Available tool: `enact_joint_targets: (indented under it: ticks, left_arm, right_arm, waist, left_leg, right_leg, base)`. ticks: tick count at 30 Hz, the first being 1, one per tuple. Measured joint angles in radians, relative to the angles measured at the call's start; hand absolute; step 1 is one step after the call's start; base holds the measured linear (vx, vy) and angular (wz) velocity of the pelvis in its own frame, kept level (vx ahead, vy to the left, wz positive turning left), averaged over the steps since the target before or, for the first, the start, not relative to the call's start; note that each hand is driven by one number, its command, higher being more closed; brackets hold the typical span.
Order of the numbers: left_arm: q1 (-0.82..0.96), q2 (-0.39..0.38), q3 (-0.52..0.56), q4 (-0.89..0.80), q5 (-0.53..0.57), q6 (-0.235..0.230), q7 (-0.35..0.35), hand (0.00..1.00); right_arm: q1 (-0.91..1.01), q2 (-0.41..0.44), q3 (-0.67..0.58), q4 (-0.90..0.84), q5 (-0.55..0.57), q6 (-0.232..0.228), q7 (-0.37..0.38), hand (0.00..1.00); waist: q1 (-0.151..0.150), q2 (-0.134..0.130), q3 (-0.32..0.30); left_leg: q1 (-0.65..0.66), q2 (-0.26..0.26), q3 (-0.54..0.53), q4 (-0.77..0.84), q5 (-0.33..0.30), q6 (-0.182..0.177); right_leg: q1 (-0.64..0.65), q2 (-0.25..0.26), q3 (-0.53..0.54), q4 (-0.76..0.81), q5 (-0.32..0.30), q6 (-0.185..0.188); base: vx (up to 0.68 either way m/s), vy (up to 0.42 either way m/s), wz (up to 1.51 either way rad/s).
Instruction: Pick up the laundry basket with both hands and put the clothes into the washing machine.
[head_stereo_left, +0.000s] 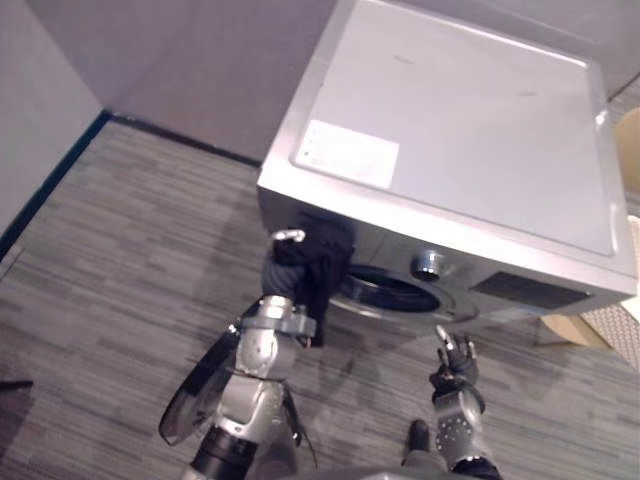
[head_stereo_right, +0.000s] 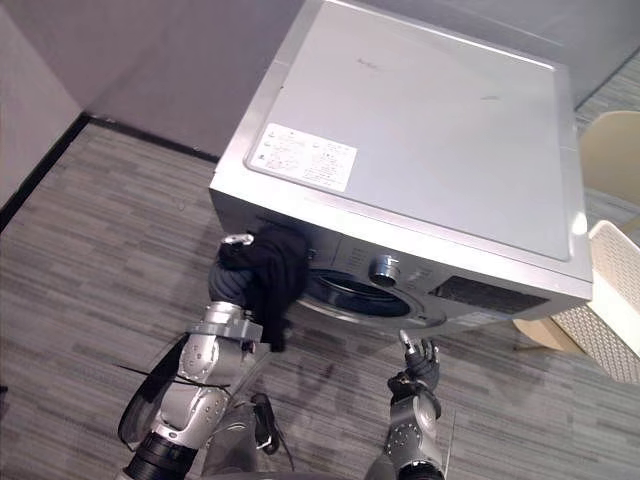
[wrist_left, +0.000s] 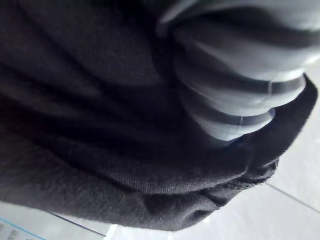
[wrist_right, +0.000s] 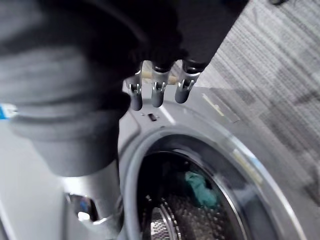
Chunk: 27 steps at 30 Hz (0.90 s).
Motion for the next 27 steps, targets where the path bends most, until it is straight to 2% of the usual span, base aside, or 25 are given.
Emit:
enact_joint_targets:
  ticks: [4,6,7,9,11,15,19,21,25,27]
  left_arm:
    - [-0.001,-0.04,-0.018,-0.003,0.0,0.0,-0.002,1.0]
    - [0.003,-0.044,-0.055,-0.003,0.001,0.0,-0.002,1.0]
    - [0.007,-0.045,-0.078,-0.003,0.001,0.003,-0.003,1.0]
    - [0.018,-0.054,-0.105,-0.003,0.001,0.005,-0.007,1.0]
    - [0.027,-0.063,-0.13,-0.003,0.001,0.006,-0.017,1.0]
    - [0.023,-0.079,-0.165,0.0,0.002,0.013,-0.055,1.0]
    - [0.024,-0.077,-0.191,0.005,0.003,0.023,-0.072,1.0]
    - [0.019,-0.077,-0.213,0.04,0.003,0.021,-0.074,1.0]
    - [0.016,-0.077,-0.246,0.14,0.043,0.036,-0.074,1.0]
    - [-0.02,-0.077,-0.244,0.182,0.063,0.037,-0.071,1.0]
  right_arm:
    - [0.034,-0.001,0.016,-0.025,-0.004,-0.007,0.008,0.0]
    - [0.057,-0.002,0.026,-0.019,-0.003,-0.007,0.009,0.0]
    - [0.071,-0.003,0.023,-0.018,-0.003,-0.007,0.009,0.0]
    - [0.099,-0.003,0.018,-0.011,-0.004,-0.008,0.01,0.0]
    - [0.119,-0.003,-0.009,-0.002,-0.004,-0.013,0.011,0.0]
    - [0.132,-0.004,-0.041,0.024,-0.003,-0.02,0.012,0.0]
    - [0.14,-0.005,-0.038,0.03,-0.004,-0.02,0.03,0.0]
    - [0.139,-0.006,-0.019,0.03,-0.003,-0.021,0.03,0.0]
    - [0.138,-0.006,-0.01,0.044,-0.003,-0.021,0.029,0.0]
    - [0.137,-0.007,0.006,0.029,-0.003,-0.023,0.028,0.0]
  waist:
    - [-0.008,-0.007,-0.008]
    - [-0.007,-0.011,-0.012]
    - [-0.009,-0.011,-0.011]
    - [-0.009,-0.013,-0.012]
    - [-0.009,-0.014,-0.017]
    - [-0.015,-0.014,-0.019]
    - [-0.022,-0.018,-0.017]
    - [-0.031,-0.025,-0.016]
    - [-0.033,-0.009,0.002]
    - [-0.033,-0.009,0.037]
  left_leg:
    - [0.042,0.003,0.024,-0.052,0.039,-0.029]
    - [0.049,-0.004,0.015,-0.113,0.096,-0.053]
    - [0.063,-0.002,0.002,-0.158,0.136,-0.064]
    - [0.114,0.002,-0.013,-0.232,0.185,-0.088]
    - [0.165,0.002,-0.017,-0.304,0.228,-0.112]
    - [0.195,-0.004,-0.036,-0.409,0.308,-0.141]
    - [0.206,-0.021,-0.042,-0.494,0.375,-0.151]
    - [0.185,-0.034,-0.049,-0.524,0.404,-0.154]
    - [0.133,-0.036,-0.063,-0.568,0.45,-0.151]
    - [0.098,-0.046,-0.066,-0.561,0.458,-0.141]
  right_leg:
    - [0.009,0.039,0.046,0.005,-0.076,-0.008]
    - [-0.004,0.065,0.106,0.015,-0.099,-0.039]
    - [-0.007,0.085,0.144,0.025,-0.109,-0.042]
    - [0.021,0.106,0.143,0.029,-0.131,-0.047]
    - [0.042,0.121,0.14,0.03,-0.151,-0.069]
    - [0.045,0.136,0.135,0.031,-0.204,-0.072]
    - [0.029,0.135,0.132,0.033,-0.248,-0.08]
    - [-0.005,0.129,0.122,0.051,-0.291,-0.082]
    - [-0.097,0.135,0.109,0.111,-0.302,-0.082]
    - [-0.148,0.129,0.109,0.154,-0.313,-0.073]
  base:
    - [-0.01,-0.098,-0.18]
    - [0.02,-0.21,0.02]
    - [0.02,-0.254,0.03]
    - [0.03,-0.237,0.14]
    - [0.02,-0.265,0.08]
    - [-0.04,-0.215,0.11]
    - [-0.08,-0.11,0.13]
    - [-0.12,-0.095,0.13]
    - [-0.13,-0.056,0.07]
    - [-0.09,-0.001,0.08]
